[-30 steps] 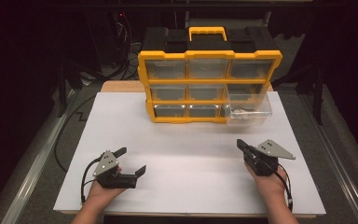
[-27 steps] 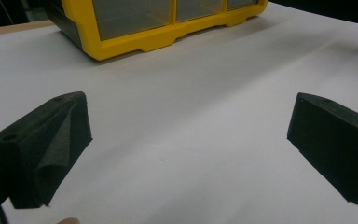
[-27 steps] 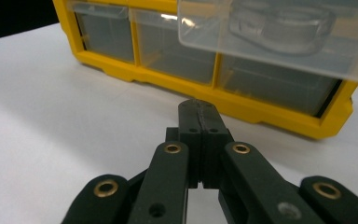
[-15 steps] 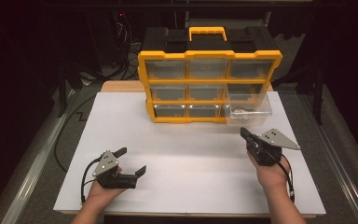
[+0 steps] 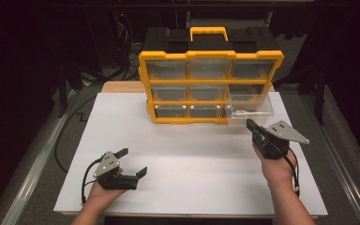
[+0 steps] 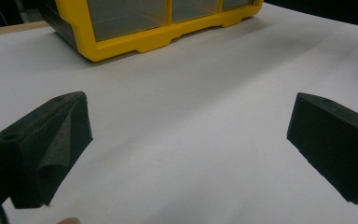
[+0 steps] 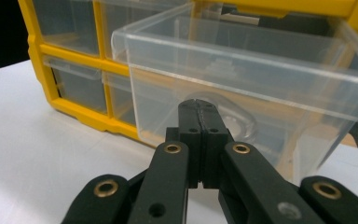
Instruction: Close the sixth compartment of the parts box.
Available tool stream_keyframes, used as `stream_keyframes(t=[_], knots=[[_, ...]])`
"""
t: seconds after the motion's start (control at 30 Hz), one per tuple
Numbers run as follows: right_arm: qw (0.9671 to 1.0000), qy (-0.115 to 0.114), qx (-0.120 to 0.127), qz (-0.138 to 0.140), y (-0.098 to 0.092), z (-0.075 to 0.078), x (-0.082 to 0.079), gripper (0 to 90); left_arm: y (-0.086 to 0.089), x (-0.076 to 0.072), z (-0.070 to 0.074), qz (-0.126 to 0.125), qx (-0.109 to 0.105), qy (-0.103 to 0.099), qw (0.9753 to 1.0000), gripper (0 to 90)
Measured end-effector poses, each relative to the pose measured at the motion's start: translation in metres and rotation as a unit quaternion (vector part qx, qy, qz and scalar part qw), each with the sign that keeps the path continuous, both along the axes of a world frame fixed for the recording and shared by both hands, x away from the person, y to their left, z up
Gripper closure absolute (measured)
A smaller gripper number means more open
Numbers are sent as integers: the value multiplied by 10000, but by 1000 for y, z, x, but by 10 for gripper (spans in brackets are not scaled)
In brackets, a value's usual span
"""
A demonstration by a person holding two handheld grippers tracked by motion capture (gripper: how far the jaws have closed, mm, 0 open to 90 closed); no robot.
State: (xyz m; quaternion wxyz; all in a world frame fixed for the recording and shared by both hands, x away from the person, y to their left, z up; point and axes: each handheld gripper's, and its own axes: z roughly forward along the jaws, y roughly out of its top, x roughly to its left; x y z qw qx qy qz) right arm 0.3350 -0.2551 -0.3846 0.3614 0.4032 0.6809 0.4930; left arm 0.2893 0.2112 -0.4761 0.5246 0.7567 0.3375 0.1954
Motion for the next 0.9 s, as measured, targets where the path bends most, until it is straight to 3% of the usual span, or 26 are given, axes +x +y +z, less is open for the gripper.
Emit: stream_keyframes(t=[0.13, 0.9], knots=[[9999, -105, -35, -29, -2, 5, 1, 900, 0, 0, 0, -4, -24, -11, 10000, 10], [9998, -120, -125, -100, 0, 16, 11, 900, 1, -1, 1, -19, -62, -37, 10000, 9]])
